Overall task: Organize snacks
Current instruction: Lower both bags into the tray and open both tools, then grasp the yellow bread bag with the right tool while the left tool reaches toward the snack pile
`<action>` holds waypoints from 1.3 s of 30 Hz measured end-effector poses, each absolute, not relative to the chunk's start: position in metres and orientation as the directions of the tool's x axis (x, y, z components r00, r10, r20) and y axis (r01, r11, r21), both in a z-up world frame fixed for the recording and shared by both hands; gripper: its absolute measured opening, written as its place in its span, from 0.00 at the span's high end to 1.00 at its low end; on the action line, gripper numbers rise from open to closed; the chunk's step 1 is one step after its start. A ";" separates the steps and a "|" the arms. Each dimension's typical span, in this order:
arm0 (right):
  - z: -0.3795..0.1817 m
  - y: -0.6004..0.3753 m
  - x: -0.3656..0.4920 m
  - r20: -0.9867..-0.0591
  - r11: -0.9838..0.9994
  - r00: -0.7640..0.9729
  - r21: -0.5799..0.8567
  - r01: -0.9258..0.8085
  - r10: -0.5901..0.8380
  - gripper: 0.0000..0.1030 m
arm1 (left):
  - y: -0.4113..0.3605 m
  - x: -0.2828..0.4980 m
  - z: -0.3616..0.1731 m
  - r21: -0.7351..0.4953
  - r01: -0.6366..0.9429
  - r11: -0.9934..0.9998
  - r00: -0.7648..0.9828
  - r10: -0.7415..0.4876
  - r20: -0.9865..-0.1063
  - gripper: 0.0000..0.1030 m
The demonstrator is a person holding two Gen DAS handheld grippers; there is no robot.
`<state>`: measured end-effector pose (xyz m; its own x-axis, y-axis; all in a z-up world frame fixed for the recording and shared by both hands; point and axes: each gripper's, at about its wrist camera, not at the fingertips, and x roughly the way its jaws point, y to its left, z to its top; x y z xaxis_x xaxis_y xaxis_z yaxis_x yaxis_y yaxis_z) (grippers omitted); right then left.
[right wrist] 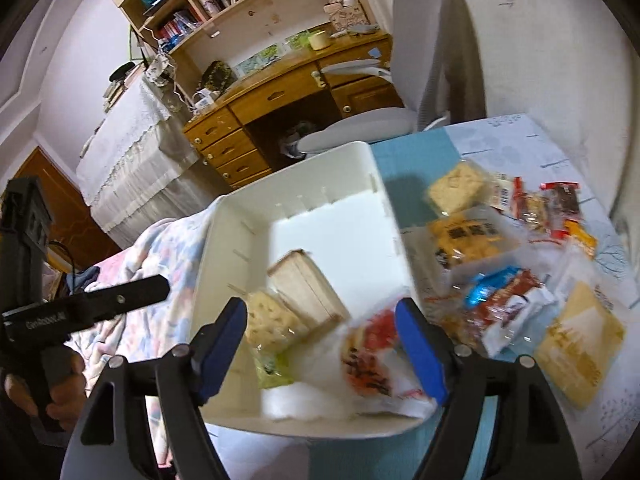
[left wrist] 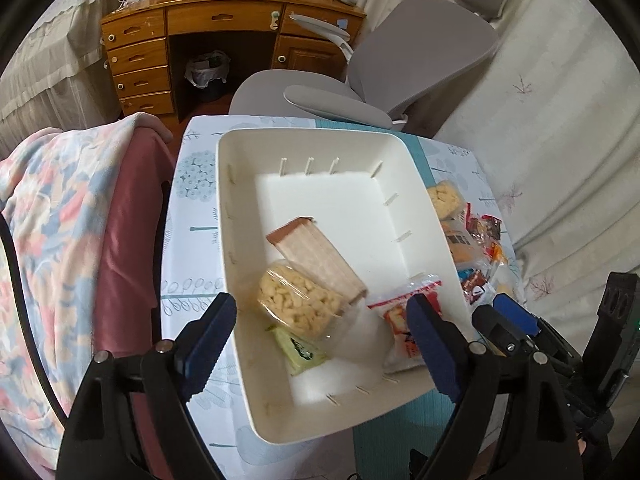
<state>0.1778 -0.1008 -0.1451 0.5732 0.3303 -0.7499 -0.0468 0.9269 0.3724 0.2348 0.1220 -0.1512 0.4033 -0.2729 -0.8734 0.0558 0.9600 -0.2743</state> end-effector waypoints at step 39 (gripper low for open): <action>-0.194 -0.266 0.118 -0.844 0.949 0.524 -0.063 -0.309 0.115 0.21 | -0.126 0.213 -0.154 -0.158 0.235 0.959 0.344 -0.234 -0.909 0.17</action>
